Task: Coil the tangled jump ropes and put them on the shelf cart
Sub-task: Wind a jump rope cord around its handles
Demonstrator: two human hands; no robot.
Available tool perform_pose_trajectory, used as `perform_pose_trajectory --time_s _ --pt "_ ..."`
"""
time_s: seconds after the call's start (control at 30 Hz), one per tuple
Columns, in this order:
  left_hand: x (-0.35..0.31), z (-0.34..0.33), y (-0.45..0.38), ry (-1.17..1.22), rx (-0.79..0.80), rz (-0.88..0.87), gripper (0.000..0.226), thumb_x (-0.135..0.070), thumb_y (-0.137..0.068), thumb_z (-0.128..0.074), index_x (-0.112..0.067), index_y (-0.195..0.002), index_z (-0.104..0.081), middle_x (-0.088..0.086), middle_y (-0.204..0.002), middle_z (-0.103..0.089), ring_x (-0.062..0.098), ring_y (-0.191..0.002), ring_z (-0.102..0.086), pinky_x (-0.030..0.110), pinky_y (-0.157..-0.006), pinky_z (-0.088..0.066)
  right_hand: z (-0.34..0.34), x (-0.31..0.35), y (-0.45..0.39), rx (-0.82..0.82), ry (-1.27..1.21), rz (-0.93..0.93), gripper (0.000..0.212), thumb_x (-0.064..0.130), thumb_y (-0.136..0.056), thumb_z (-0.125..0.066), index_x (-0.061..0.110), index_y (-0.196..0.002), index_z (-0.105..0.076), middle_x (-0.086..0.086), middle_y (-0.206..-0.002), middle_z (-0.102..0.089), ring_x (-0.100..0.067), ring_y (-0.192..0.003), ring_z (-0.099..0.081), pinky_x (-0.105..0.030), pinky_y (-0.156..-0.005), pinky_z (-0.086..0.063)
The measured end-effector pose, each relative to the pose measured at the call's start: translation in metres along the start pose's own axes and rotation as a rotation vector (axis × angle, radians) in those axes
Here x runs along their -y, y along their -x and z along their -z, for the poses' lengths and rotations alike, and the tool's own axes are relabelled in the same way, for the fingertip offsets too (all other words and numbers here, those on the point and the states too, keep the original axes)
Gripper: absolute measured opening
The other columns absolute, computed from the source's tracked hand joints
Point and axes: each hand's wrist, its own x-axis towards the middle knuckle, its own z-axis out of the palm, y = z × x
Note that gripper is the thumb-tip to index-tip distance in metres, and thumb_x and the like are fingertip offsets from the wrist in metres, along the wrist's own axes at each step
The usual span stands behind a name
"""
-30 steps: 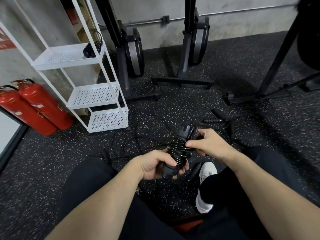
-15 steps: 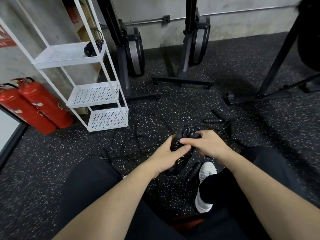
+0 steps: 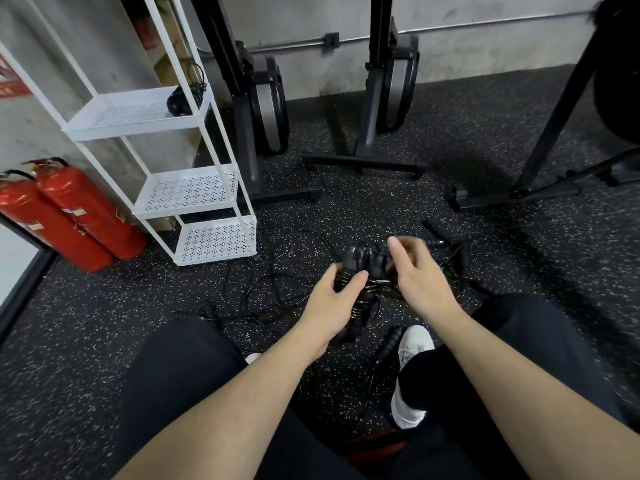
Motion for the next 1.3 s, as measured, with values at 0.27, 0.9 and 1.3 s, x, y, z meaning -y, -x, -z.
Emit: perform_pose_trajectory --time_s 0.27,0.9,1.3 --pt "0.010 0.015 -0.008 -0.398 -0.329 -0.243 0.027 -0.051 -0.091 -0.067 -0.044 -0.115 -0.055 -0.017 -0.106 -0.064 0.000 -0.091 -0.060 0.034 -0.083 -0.049 0.012 -0.014 -0.010 0.110 0.085 -0.244 0.037 0.045 -0.102 -0.053 0.012 -0.096 -0.068 -0.002 -0.068 -0.070 -0.017 -0.057 -0.060 -0.038 -0.062 -0.052" --pt "0.007 0.001 -0.002 -0.199 -0.085 -0.177 0.020 -0.031 -0.100 -0.064 -0.037 -0.118 -0.057 -0.019 -0.100 -0.068 -0.007 -0.088 -0.062 0.010 -0.073 -0.045 0.003 0.002 -0.005 0.265 -0.937 -0.508 0.019 0.029 -0.103 -0.055 0.020 -0.117 -0.066 -0.008 -0.106 -0.075 -0.022 -0.097 -0.066 -0.036 -0.073 -0.054" --pt "0.005 0.005 -0.008 0.244 -0.163 0.077 0.011 -0.045 -0.100 -0.061 -0.041 -0.110 -0.065 -0.008 -0.104 -0.078 0.012 -0.095 -0.074 0.035 -0.087 -0.059 0.000 0.012 0.005 0.287 -1.079 -0.278 0.045 0.027 -0.089 -0.068 0.020 -0.133 -0.060 -0.007 -0.126 -0.072 -0.017 -0.099 -0.066 -0.034 -0.086 -0.052"
